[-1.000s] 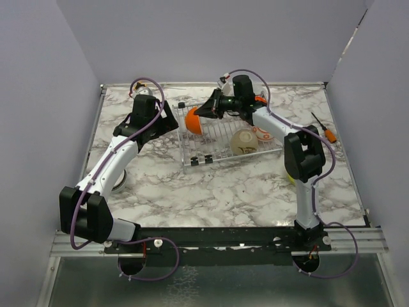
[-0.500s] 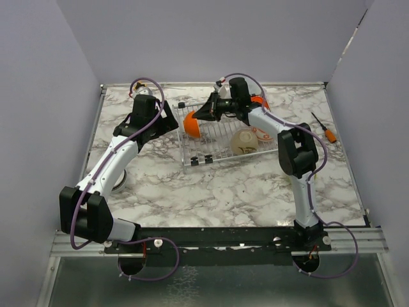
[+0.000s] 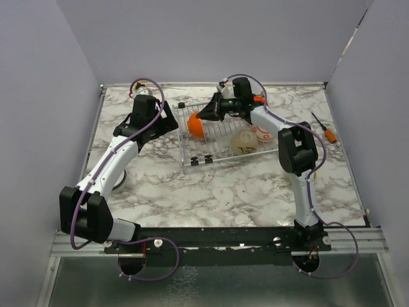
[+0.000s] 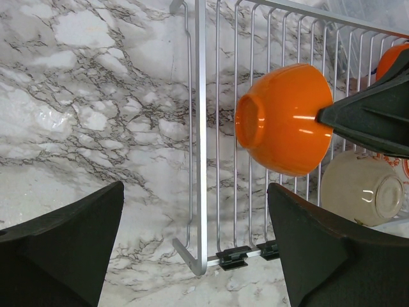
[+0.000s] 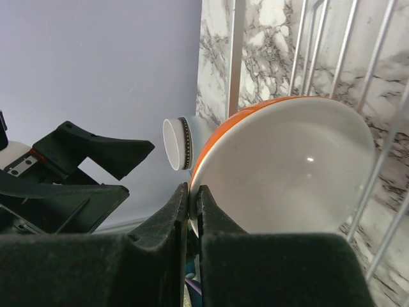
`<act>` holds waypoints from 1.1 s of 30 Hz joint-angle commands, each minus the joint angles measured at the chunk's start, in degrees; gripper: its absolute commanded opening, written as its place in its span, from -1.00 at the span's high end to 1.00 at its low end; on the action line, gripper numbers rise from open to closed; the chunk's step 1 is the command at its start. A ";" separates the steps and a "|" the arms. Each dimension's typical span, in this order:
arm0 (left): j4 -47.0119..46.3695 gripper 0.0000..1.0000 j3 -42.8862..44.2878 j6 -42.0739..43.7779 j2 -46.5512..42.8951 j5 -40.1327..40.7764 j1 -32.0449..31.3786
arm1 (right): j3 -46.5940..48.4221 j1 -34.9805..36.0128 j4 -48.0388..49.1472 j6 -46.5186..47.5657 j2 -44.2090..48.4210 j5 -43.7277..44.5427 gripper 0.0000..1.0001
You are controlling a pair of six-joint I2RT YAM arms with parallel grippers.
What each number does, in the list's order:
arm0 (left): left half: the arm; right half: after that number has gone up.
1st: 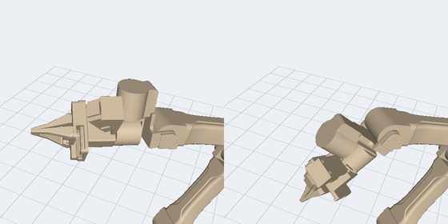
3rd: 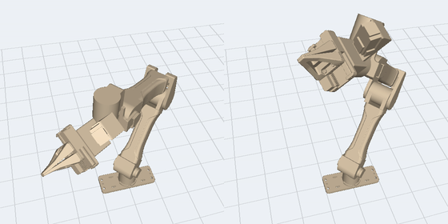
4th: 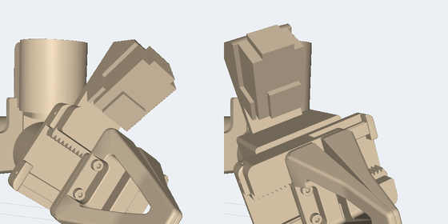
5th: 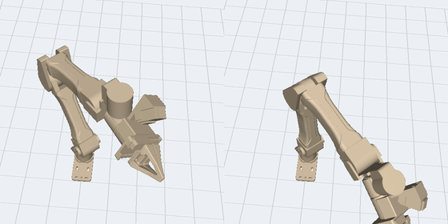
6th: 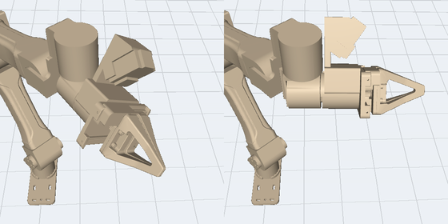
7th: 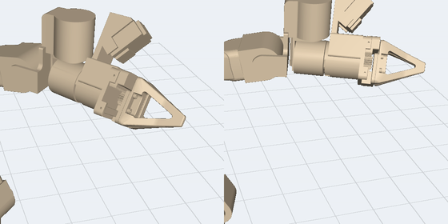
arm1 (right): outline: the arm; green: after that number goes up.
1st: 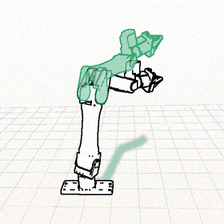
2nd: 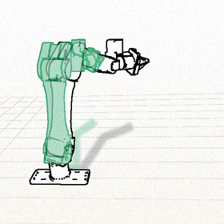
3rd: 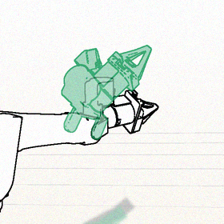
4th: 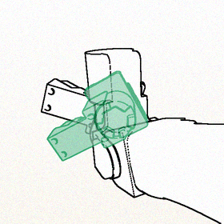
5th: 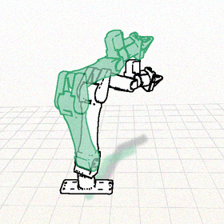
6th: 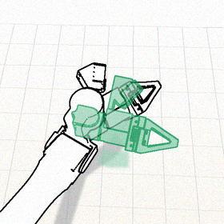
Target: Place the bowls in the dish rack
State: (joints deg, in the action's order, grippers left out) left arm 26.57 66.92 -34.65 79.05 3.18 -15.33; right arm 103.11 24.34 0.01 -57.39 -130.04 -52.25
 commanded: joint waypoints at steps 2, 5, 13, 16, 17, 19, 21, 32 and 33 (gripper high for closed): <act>0.83 -0.88 0.33 -0.15 -0.20 1.04 0.47 | 0.08 -2.86 -4.77 3.56 -1.78 -2.41 0.77; 0.85 -0.88 0.37 -0.24 -0.21 0.99 0.47 | -0.77 -3.92 -5.00 4.08 -1.56 -2.76 0.70; 0.85 -0.88 0.40 -0.02 -0.53 0.82 0.48 | 0.82 -6.47 -8.18 10.46 -0.79 -0.45 0.44; 0.86 -0.88 0.33 0.03 -0.62 0.99 0.48 | 1.88 -6.95 -10.50 13.37 -1.09 0.62 0.34; 0.86 -0.88 0.26 0.06 -0.72 1.03 0.44 | 1.98 -7.13 -10.91 13.84 -1.23 0.84 0.31; 0.90 -0.88 0.07 0.18 -0.80 1.04 0.42 | 2.28 -7.35 -11.76 14.62 -1.21 1.75 0.28; 0.86 -0.88 -0.09 0.20 -1.01 1.10 0.48 | 2.52 -7.59 -12.74 15.51 -0.85 3.19 0.21; 1.63 -0.88 0.30 1.45 -1.28 3.50 0.44 | 8.18 -7.67 -25.89 26.50 2.75 22.35 0.01; 1.75 -0.88 0.41 1.64 -1.35 3.64 0.51 | 7.91 -7.60 -26.01 27.28 3.36 23.70 0.00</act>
State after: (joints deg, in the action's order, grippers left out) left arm 26.79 66.92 -34.35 79.05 4.19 -15.33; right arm 109.75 17.12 -20.10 -35.79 -129.93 -38.57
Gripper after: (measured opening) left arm 0.940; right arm 0.489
